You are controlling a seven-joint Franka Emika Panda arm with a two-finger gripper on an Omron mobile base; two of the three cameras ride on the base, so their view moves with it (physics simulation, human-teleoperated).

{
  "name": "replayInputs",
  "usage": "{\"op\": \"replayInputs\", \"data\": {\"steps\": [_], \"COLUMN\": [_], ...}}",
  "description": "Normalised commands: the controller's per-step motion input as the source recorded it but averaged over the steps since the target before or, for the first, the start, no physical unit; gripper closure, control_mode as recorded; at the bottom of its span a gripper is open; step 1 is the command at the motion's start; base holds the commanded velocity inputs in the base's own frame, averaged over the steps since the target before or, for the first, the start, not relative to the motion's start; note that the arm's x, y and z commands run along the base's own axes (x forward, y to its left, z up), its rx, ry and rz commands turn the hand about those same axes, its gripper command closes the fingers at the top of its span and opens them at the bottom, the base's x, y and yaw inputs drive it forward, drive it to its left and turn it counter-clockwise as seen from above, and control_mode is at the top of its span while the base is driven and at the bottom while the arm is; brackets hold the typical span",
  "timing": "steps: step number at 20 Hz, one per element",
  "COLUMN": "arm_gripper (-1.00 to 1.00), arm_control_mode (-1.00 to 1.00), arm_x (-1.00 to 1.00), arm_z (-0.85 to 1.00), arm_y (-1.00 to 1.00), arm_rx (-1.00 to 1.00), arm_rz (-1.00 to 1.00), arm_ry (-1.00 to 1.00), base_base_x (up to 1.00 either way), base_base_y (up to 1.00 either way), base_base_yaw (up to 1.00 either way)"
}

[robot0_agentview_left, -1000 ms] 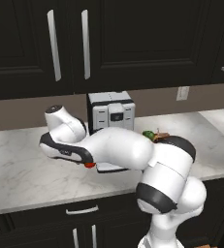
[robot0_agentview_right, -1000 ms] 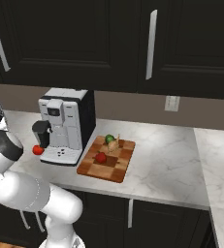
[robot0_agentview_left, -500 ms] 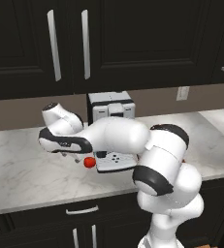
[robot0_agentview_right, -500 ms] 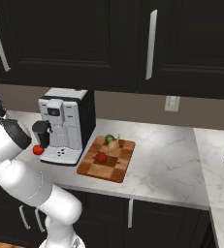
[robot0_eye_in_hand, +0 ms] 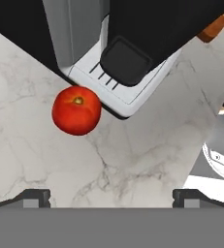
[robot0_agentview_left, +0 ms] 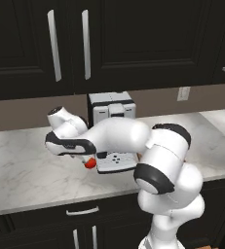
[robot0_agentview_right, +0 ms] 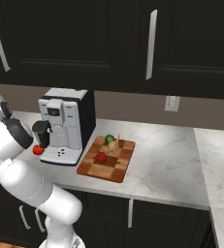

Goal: Place the avocado, onion, tomato, and bell pepper on the cutting board.

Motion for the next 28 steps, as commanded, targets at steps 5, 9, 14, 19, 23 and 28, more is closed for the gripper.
{"op": "replayInputs", "data": {"steps": [5, 9, 14, 19, 23, 28], "arm_gripper": [-1.00, -1.00, -1.00, -1.00, -1.00, -1.00], "arm_control_mode": [-1.00, -1.00, -1.00, -1.00, -1.00, -1.00], "arm_x": [0.02, 0.23, 0.43, 0.35, -0.03, -0.35], "arm_z": [0.01, 0.01, 0.09, 0.08, 0.00, -0.08], "arm_y": [-0.02, 0.00, -0.12, -0.13, 0.00, 0.00], "arm_rx": [-0.02, -0.01, -0.01, -0.03, -0.01, 0.00], "arm_rz": [0.00, 0.00, 0.02, 0.12, 0.12, 0.01], "arm_ry": [-0.11, -0.03, 0.13, 0.28, 0.10, -0.02], "base_base_x": [0.00, 0.00, 0.00, 0.00, 0.00, 0.00], "base_base_y": [0.00, 0.00, 0.00, 0.00, 0.00, 0.00], "base_base_yaw": [0.00, 0.00, 0.00, 0.00, 0.00, 0.00]}}
